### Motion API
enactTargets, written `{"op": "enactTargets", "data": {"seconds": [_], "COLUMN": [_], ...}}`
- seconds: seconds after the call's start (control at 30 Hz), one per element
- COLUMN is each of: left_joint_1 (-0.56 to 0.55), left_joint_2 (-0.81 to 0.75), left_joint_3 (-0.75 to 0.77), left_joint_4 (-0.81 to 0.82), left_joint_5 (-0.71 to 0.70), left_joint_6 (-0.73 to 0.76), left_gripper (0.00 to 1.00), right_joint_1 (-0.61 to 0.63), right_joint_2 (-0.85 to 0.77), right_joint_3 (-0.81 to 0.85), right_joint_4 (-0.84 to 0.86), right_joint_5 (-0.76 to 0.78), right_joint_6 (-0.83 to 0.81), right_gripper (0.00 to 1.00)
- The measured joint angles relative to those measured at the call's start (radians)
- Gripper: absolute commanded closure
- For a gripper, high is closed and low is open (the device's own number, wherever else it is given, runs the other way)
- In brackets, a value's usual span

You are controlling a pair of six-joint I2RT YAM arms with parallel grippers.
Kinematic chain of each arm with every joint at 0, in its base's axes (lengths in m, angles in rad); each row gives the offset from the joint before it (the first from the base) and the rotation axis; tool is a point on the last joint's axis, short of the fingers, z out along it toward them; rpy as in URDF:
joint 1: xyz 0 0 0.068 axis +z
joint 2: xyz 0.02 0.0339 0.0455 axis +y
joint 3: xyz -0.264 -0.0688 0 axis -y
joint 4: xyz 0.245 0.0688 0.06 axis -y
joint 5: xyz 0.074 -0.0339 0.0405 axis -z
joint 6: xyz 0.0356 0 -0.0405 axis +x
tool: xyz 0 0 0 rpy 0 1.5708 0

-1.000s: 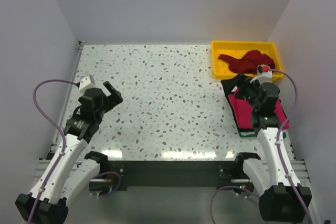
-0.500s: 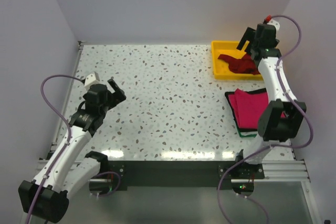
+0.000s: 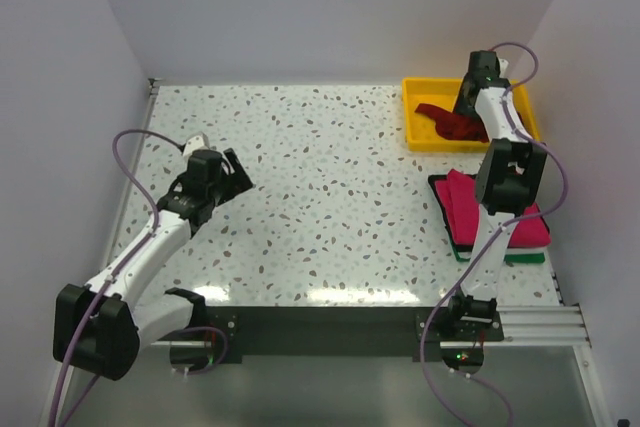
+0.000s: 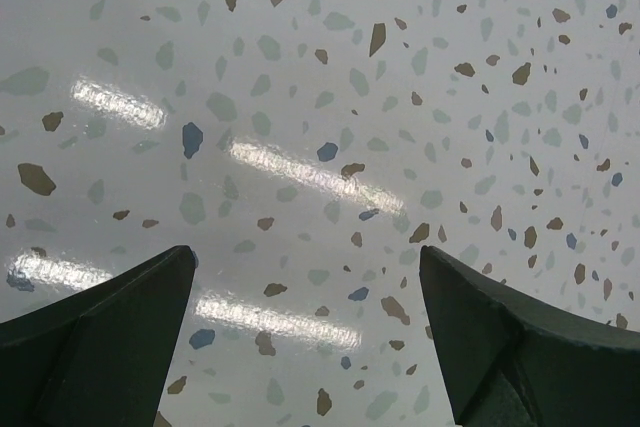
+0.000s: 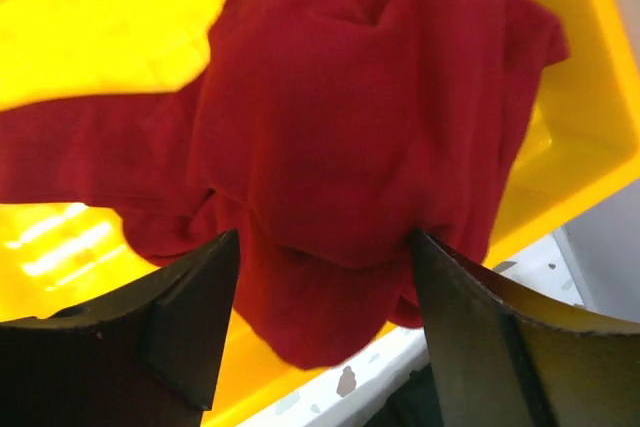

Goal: Fold and stack the t-shirts
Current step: Grab the tshirt from the pile, then move the tshirt to the center of the board

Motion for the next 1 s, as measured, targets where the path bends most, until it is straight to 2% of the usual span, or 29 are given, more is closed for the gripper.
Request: {"op": "enactTargets", "data": {"seconds": [0.07, 0.1, 0.2, 0.47, 0.6, 0.73, 0.83, 0.9, 1.0], "left_joint_1": [0.003, 0.005, 0.01, 0.014, 0.014, 0.015, 0.016, 0.016, 0.017], "left_joint_2": [0.013, 0.018, 0.021, 0.0, -0.045, -0.106, -0.148, -0.178, -0.228], "left_joint_3": [0.004, 0.007, 0.014, 0.018, 0.018, 0.018, 0.017, 0.01, 0.002], "left_joint_4": [0.006, 0.008, 0.015, 0.018, 0.016, 0.014, 0.006, 0.0, -0.019], "left_joint_5": [0.008, 0.011, 0.015, 0.019, 0.023, 0.028, 0.033, 0.034, 0.034], "left_joint_6": [0.0, 0.0, 0.0, 0.001, 0.001, 0.0, 0.0, 0.0, -0.001], "left_gripper": [0.0, 0.0, 0.0, 0.0, 0.0, 0.0, 0.0, 0.0, 0.0], "right_joint_1": [-0.003, -0.005, -0.011, -0.022, -0.017, 0.025, 0.136, 0.257, 0.429], "right_joint_2": [0.022, 0.034, 0.042, 0.007, -0.077, -0.227, -0.376, -0.462, -0.553], "right_joint_3": [0.0, 0.0, 0.0, 0.024, 0.086, 0.144, 0.167, 0.192, 0.214], "right_joint_4": [-0.007, -0.013, -0.022, -0.028, -0.099, -0.133, -0.135, -0.126, -0.096], "right_joint_5": [-0.001, -0.002, -0.006, -0.09, -0.152, -0.169, -0.153, -0.155, -0.24], "right_joint_6": [0.001, 0.003, 0.007, 0.004, -0.004, -0.036, -0.082, -0.111, -0.128], "right_gripper": [0.45, 0.69, 0.99, 1.0, 1.0, 1.0, 1.0, 1.0, 1.0]}}
